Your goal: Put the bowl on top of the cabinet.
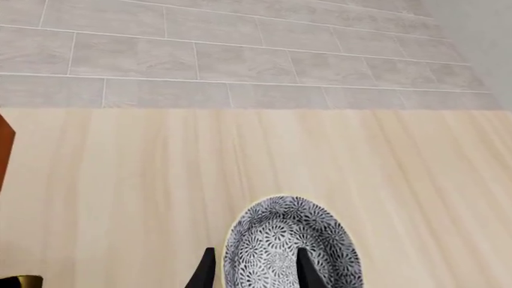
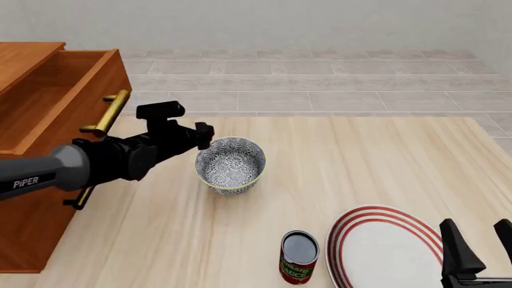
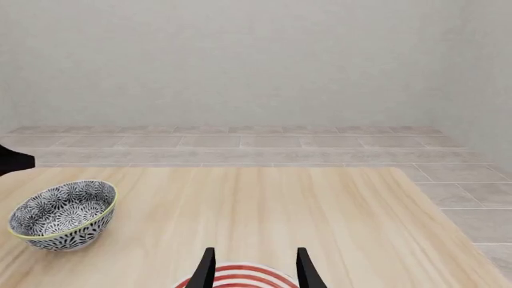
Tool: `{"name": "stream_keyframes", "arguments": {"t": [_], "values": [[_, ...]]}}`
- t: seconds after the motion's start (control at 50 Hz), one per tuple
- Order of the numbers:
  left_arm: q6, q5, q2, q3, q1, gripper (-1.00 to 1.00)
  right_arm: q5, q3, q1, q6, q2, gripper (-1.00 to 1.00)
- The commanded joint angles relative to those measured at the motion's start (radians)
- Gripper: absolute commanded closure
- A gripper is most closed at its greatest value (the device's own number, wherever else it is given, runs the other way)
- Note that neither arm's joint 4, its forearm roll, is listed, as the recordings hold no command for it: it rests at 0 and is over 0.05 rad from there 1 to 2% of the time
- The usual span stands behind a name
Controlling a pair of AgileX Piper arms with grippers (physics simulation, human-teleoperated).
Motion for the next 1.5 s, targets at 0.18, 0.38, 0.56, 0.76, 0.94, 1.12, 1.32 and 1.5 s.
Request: {"name": "stream_keyframes", "arguments": {"t": [0.18,0.38,0.56,0.76,0.94,1.12,1.32,1.5], "values": [[0.006,-0.011,0.030,-0.014,0.013,-1.00,0.001,0.001,0.000,0.001,0.000,-1.00],[0.006,-0.010,0.044,-0.022,0.014,-1.00,0.001,0.001,0.000,0.002,0.000,-1.00],[0.006,-0.012,0.054,-0.028,0.020,-1.00,0.000,0.001,0.000,0.002,0.000,-1.00],[0.004,-0.013,0.070,-0.037,0.022,-1.00,0.001,0.001,0.001,0.000,0.000,-1.00],[0.001,-0.022,0.093,-0.044,0.025,-1.00,0.001,0.000,0.000,0.000,0.000,-1.00],[0.001,-0.033,0.113,-0.045,0.031,-1.00,0.001,0.000,0.000,0.000,0.000,-1.00],[0.000,-0.037,0.124,-0.049,0.032,-1.00,0.000,0.000,-0.001,0.000,0.000,-1.00],[-0.001,-0.041,0.139,-0.054,0.033,-1.00,0.000,0.001,-0.003,0.002,0.000,-1.00]]}}
